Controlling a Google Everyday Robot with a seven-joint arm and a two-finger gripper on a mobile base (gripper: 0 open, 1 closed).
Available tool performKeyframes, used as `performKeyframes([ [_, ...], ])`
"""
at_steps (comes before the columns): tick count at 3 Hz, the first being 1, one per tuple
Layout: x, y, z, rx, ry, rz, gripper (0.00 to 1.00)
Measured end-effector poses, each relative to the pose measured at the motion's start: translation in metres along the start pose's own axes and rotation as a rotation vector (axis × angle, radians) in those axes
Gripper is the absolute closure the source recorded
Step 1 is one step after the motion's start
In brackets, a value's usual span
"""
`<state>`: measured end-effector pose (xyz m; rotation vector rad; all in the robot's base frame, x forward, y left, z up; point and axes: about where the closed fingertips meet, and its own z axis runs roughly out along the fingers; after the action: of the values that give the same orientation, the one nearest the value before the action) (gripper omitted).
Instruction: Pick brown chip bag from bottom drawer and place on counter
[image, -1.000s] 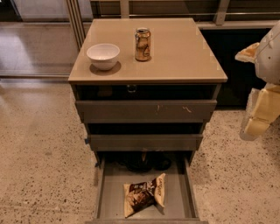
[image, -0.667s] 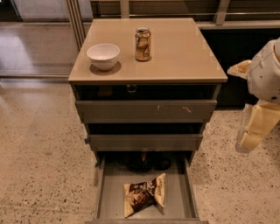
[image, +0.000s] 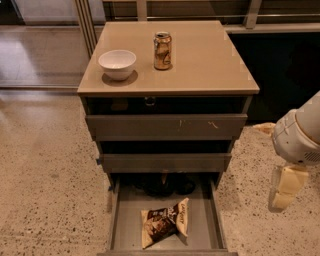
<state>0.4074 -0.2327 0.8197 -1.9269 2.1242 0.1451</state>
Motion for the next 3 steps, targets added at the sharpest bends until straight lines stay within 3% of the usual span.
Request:
performKeyframes([
  [1,0.017,0.006,0.037,-0.049,-0.019,-0.003,0.00],
  [3,0.024,0.005,0.050,-0.041,-0.056,-0.021,0.00],
])
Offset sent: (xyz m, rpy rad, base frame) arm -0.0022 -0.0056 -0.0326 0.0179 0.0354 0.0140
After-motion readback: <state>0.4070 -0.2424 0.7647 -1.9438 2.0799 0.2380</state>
